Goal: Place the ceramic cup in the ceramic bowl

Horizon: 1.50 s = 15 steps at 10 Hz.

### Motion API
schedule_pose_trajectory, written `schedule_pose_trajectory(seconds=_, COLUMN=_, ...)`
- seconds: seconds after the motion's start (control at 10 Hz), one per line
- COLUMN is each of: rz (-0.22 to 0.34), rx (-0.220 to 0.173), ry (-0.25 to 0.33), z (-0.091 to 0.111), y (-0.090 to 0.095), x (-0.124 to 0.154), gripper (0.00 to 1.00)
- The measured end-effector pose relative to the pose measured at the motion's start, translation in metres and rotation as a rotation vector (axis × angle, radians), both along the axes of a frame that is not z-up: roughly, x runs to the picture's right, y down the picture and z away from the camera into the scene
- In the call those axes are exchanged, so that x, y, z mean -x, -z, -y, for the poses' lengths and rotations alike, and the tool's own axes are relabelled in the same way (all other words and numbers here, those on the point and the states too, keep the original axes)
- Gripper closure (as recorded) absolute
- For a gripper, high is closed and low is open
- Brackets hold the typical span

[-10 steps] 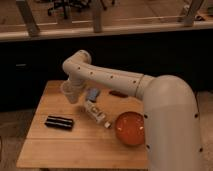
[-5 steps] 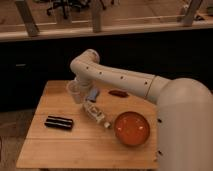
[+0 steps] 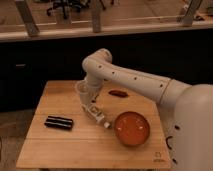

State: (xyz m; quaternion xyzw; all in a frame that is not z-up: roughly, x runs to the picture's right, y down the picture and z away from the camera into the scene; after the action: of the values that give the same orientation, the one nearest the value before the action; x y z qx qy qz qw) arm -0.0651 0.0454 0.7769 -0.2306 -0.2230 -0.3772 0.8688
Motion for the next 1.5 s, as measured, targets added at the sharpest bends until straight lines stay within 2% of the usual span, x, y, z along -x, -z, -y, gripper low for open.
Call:
schedule_pose_trajectory(seconds=0.3, rz=-0.005, rx=0.008, ry=-0.025, z=-0.004, y=0.006, x=-0.017, gripper=0.97)
schedule_pose_trajectory(seconds=0.6, rz=-0.019, rx=0.023, ry=-0.062, z=-0.011, y=0.014, x=-0.054, gripper=0.97)
schedule_pose_trajectory(seconds=0.8, rz=-0.027, rx=0.031, ry=-0.084, z=-0.016, y=0.019, x=-0.066, gripper=0.97)
schedule_pose_trajectory(seconds=1.2, rz=-0.065, rx=0.048, ry=-0.145, z=-0.034, y=0.029, x=-0.112, gripper=0.97)
schedule_pose_trajectory(seconds=1.5, rz=-0.084, rx=0.061, ry=-0.19, z=-0.047, y=0.034, x=-0.135, gripper=0.97)
